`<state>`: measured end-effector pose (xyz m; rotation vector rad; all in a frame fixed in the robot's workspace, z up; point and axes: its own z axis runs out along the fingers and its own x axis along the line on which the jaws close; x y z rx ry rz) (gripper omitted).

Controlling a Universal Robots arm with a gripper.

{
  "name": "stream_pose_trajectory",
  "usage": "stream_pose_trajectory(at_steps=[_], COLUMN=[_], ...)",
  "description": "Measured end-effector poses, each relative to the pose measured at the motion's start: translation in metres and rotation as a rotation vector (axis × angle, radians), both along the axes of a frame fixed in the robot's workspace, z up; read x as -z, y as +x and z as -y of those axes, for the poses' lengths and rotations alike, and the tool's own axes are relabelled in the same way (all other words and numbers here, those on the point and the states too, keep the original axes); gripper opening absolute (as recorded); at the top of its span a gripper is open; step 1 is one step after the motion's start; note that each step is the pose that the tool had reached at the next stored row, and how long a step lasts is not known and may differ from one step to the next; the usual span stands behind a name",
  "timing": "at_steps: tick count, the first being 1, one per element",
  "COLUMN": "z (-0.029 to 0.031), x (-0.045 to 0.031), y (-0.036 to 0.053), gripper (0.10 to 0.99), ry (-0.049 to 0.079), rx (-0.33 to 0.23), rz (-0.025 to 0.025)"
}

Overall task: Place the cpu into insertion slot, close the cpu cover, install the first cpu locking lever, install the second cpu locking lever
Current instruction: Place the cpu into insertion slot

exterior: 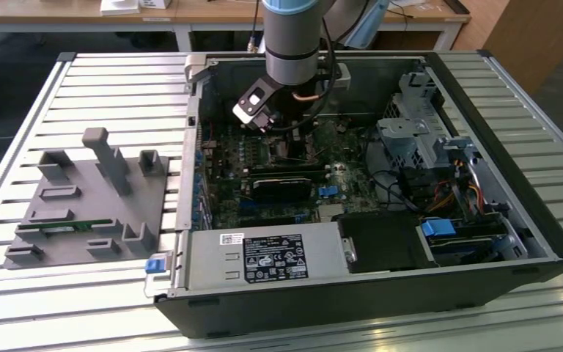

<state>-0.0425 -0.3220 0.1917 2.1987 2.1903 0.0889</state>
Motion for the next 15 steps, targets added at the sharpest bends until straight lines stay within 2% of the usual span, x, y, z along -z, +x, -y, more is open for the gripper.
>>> stream_pose_trajectory(at_steps=[3, 4, 9, 15], z=[-0.0004, -0.0002, -0.0001, -0.0028], x=[0.0008, 0.0004, 0.0000, 0.0000], y=[0.0002, 0.0001, 0.0000, 0.0000], gripper=[0.549, 0.612, 0.612, 0.612], ry=[0.002, 0.001, 0.000, 0.000], rx=[0.000, 0.000, 0.000, 0.001], rz=[0.0012, 0.0005, 0.0000, 0.0001])
